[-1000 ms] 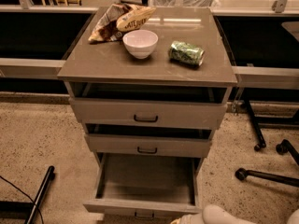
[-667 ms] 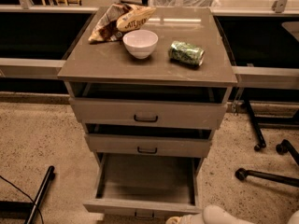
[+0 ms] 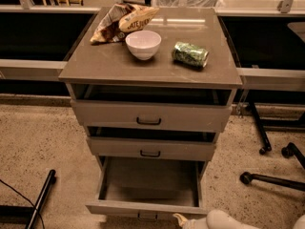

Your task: Close bottom drawer

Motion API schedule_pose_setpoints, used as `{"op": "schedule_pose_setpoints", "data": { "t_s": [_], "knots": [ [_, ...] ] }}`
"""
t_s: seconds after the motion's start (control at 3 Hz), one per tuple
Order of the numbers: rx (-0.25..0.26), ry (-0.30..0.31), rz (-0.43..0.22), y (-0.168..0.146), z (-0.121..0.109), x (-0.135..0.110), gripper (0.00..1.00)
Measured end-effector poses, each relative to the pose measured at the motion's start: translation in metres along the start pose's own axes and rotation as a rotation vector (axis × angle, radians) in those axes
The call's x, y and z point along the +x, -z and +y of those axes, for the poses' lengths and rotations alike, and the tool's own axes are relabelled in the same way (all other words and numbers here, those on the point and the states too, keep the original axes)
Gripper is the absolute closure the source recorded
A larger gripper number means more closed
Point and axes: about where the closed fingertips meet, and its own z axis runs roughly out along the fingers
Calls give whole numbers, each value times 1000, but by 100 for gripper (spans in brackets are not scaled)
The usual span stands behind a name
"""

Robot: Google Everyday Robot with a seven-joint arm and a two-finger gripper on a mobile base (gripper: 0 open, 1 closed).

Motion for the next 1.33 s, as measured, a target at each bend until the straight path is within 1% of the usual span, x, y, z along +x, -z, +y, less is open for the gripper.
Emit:
{"op": "schedule_pose_setpoints", "data": {
  "t_s": [0.33, 0.67, 1.0, 1.33],
  "knots": [
    [11, 43, -13, -2, 8, -5, 0],
    [24, 90, -76, -7, -1, -12, 19],
    [36, 121, -121, -8, -25, -14, 41],
    [72, 137, -119, -8, -51, -21, 65]
  ]
}}
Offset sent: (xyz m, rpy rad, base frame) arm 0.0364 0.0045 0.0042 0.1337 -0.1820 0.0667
